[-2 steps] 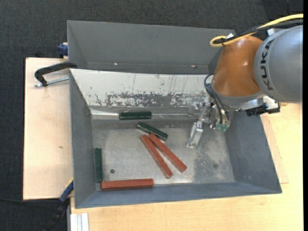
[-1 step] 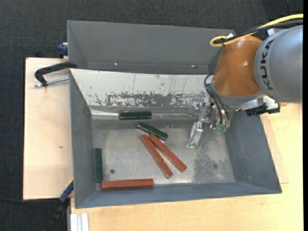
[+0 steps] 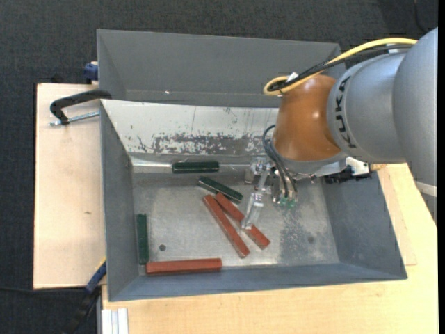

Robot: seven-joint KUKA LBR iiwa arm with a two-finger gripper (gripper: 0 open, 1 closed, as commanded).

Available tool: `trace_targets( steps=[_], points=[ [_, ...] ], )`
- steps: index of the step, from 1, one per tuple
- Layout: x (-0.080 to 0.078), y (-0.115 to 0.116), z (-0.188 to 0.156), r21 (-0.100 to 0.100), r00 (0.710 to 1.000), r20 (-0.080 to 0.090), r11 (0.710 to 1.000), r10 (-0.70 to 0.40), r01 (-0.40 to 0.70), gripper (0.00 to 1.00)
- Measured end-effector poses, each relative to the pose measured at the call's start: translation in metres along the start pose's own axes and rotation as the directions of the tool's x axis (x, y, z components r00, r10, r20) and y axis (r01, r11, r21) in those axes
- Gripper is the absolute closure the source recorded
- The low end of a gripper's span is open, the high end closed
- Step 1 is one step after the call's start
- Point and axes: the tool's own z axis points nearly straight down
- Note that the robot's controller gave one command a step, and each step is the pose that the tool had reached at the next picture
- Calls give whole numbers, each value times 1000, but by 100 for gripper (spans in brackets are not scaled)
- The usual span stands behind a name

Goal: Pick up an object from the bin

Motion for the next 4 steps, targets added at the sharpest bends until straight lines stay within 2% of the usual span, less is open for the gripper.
trace_targets(
  steps=[1,2,3,4],
  points=[
    [4,-4,21,1,989,-5,989,145,-145,100],
    [4,-4,21,1,989,-5,989,145,-145,100],
    [-3,-1,-45,1,993,-5,993,118,-118,100],
    [-5,1,-68,1,992,-3,992,127,-127,100]
  ],
)
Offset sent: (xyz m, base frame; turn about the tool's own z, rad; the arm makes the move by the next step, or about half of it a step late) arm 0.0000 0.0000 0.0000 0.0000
